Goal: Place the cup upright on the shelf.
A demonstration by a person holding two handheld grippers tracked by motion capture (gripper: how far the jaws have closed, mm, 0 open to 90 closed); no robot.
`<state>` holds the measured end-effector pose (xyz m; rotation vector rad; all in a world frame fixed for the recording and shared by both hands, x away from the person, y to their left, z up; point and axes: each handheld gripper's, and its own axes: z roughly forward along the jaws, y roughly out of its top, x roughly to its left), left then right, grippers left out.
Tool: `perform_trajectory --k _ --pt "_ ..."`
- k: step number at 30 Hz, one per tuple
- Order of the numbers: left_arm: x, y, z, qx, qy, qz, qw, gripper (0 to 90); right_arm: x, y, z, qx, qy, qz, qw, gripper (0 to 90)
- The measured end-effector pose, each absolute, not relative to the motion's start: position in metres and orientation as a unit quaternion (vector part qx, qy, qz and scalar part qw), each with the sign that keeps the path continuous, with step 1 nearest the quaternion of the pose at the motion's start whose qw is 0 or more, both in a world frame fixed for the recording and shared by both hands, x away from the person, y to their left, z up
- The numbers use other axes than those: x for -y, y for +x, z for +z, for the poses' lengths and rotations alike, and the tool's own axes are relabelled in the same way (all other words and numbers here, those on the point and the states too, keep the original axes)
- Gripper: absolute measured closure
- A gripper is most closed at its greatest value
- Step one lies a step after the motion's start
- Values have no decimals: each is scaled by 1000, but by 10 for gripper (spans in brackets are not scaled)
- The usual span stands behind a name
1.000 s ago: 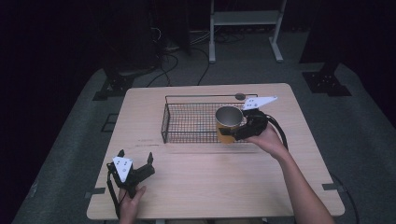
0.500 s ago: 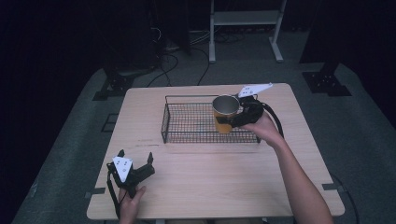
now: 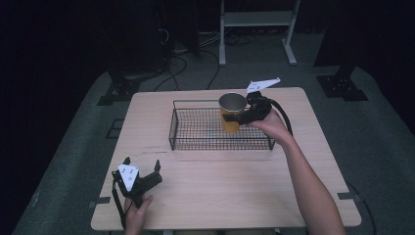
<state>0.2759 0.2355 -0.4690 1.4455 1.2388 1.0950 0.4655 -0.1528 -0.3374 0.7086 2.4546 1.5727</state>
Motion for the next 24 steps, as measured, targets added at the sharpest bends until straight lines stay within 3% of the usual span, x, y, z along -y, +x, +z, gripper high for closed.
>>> perform_trajectory --k 24 --pt "-236 276 -469 -502 586 444 455 0 152 492 -357 -815 259 515 57 138"
